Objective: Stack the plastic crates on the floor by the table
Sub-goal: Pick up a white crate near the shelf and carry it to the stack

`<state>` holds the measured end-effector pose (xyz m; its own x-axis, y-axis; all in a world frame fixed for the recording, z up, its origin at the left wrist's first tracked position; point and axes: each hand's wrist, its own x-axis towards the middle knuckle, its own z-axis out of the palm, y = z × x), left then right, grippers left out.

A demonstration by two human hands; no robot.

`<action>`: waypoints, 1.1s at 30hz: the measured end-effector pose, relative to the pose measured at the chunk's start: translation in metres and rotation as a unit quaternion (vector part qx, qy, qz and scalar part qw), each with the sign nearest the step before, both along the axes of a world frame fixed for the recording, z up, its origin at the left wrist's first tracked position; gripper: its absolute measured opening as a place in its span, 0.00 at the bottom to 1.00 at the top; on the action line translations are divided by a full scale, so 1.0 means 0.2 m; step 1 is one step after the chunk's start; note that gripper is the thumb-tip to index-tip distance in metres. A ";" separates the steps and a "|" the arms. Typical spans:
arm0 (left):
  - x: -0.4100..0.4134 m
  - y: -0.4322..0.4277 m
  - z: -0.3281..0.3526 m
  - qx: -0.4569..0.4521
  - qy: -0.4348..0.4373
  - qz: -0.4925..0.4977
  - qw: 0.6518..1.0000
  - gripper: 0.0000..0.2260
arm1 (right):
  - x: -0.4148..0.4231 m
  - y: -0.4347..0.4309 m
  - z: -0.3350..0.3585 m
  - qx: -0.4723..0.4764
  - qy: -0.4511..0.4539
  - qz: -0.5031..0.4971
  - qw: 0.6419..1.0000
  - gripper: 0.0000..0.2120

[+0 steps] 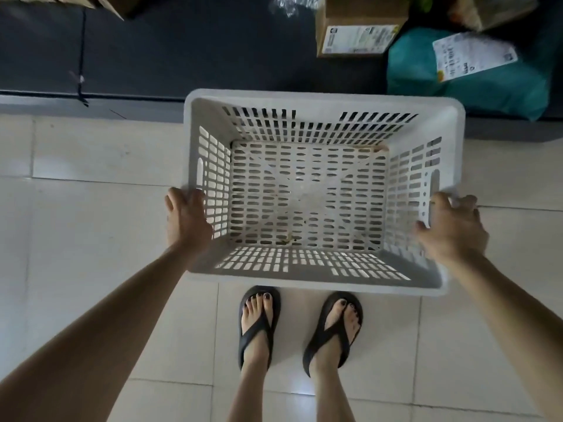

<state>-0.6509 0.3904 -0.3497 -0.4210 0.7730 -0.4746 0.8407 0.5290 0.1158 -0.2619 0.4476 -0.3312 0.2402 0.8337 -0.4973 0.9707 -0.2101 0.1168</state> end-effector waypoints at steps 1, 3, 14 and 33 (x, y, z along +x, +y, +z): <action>0.00 0.01 0.00 -0.010 0.007 0.014 1.000 0.22 | 0.00 0.01 0.00 -0.001 -0.005 -0.001 1.000 0.28; 0.01 0.04 0.02 -0.037 0.018 0.034 0.999 0.21 | 0.01 0.02 0.02 -0.017 -0.005 -0.001 1.000 0.29; 0.12 -0.09 0.28 -0.128 0.001 -0.044 0.991 0.19 | 0.23 -0.19 0.30 -0.071 0.010 -0.042 0.997 0.26; 0.99 0.19 1.42 -0.063 -0.018 -0.224 0.972 0.35 | 1.03 -0.74 1.36 0.015 0.022 -0.275 0.961 0.39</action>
<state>-0.4530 0.4276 -0.0664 -0.0372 0.8102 -0.5850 0.9865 0.1232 0.1078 -0.0568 0.2986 -0.0589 0.6277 0.6009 -0.4949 0.7160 -0.6952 0.0639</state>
